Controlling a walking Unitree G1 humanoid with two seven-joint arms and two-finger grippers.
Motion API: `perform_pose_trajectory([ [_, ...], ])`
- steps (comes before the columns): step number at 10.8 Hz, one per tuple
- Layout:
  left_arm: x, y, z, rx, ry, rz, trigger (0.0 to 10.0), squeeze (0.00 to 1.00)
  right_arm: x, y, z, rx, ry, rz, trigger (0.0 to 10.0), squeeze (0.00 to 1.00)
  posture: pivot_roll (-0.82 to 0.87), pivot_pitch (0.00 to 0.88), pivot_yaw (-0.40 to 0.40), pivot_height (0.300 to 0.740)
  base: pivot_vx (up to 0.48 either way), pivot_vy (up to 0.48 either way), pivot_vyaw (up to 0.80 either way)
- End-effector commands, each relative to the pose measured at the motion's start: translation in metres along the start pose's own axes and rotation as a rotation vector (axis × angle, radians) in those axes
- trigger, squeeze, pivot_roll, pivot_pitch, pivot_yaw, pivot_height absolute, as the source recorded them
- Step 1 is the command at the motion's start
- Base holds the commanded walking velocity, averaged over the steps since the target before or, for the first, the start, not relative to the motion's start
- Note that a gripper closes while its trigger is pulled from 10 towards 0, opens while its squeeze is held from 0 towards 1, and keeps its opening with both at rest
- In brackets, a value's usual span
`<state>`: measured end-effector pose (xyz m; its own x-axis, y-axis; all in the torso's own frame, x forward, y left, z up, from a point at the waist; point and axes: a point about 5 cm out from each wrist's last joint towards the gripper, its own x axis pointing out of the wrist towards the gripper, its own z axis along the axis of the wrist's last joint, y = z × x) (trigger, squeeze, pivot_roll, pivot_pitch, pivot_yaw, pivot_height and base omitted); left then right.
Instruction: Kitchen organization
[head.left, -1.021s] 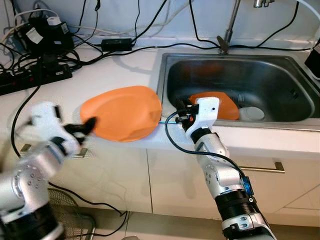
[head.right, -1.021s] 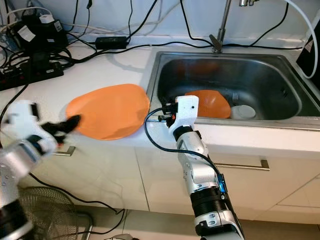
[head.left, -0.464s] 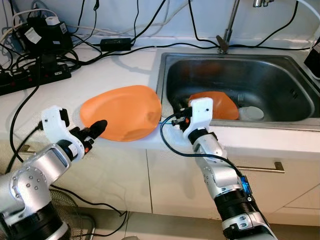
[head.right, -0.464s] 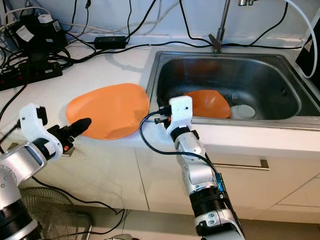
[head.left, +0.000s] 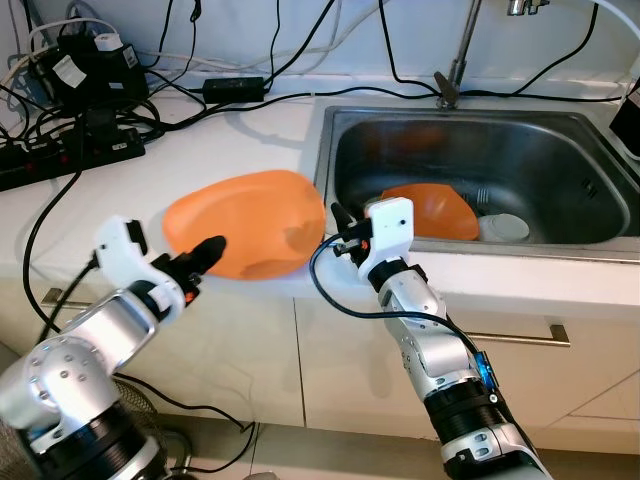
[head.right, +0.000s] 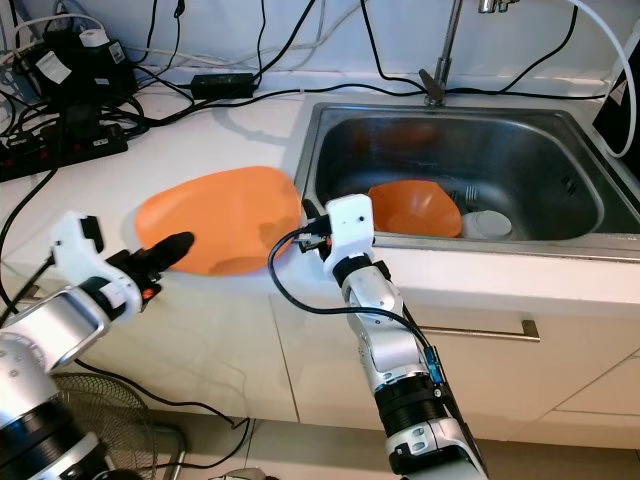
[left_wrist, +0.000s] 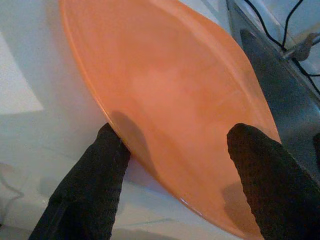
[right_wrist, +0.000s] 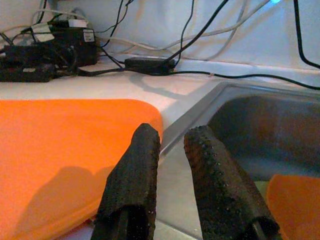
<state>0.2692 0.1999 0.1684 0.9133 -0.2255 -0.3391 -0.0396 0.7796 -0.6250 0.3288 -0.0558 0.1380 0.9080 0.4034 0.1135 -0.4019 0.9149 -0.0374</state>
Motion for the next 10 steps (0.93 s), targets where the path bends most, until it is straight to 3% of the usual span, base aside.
perform_pose_trajectory([
  [1,0.006,-0.006,-0.006,-0.009,0.046,-0.020,10.0,0.00,0.002,0.004,0.002,-0.036,0.003,0.023,10.0,0.00,0.16,0.000,0.053,0.740,0.000,0.000,0.00],
  [6,0.007,-0.013,-0.009,-0.039,0.050,-0.042,10.0,0.00,0.005,0.017,0.001,-0.284,0.019,0.107,10.0,0.00,0.16,0.000,0.051,0.740,0.000,0.000,0.00],
  [9,0.010,-0.019,-0.012,-0.068,0.054,-0.063,10.0,0.00,0.006,0.024,0.003,-0.293,0.007,0.131,10.0,0.00,0.17,0.000,0.045,0.740,0.000,0.000,0.00],
  [10,0.016,-0.028,-0.018,-0.107,0.068,-0.094,10.0,0.00,0.007,0.026,0.004,-0.291,0.001,0.139,10.0,0.00,0.16,0.000,0.044,0.740,0.000,0.000,0.00],
])
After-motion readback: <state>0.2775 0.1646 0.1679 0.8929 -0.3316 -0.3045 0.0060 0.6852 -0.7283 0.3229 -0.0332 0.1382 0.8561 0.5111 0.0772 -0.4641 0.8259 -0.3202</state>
